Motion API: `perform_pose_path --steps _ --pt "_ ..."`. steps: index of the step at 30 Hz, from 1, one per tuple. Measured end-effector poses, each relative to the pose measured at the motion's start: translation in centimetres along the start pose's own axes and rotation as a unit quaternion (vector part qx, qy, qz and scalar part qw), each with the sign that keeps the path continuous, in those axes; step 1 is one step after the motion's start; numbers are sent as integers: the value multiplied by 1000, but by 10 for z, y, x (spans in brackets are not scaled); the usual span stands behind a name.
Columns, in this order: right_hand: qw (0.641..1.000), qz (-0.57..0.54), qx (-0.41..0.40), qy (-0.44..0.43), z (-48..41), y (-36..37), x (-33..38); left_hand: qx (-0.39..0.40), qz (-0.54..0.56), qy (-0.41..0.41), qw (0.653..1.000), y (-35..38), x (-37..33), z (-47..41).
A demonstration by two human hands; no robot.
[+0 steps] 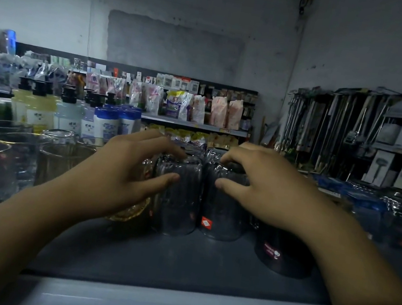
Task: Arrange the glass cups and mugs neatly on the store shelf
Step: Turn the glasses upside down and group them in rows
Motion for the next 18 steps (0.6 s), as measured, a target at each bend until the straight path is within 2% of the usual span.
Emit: perform_pose_path --steps 4,7,9,11,14,18 --pt "999 7 32 11 -5 -3 7 25 -6 -13 1000 -1 -1 -7" --pt "999 -25 39 6 -26 -12 25 64 -17 -82 994 -6 14 -30" --pt "998 -18 63 12 -56 -13 37 119 -37 -133 983 -4 29 -52" --pt "995 -5 91 31 -89 -7 43 196 -68 -179 962 4 45 -73" --pt "992 3 104 67 -117 7 38 315 -110 -205 920 31 59 -91" --pt "990 6 79 113 -117 15 28 414 -78 -238 875 74 77 -96"
Point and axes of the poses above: each hand's wrist, its own z-axis away from the middle knuckle, its own y-axis out of the palm, x = y × z, the point moved 8 cm from there along -z, towards the middle knuckle, and after that the axes turned 7 degrees about -x, right-handed, at the moved point
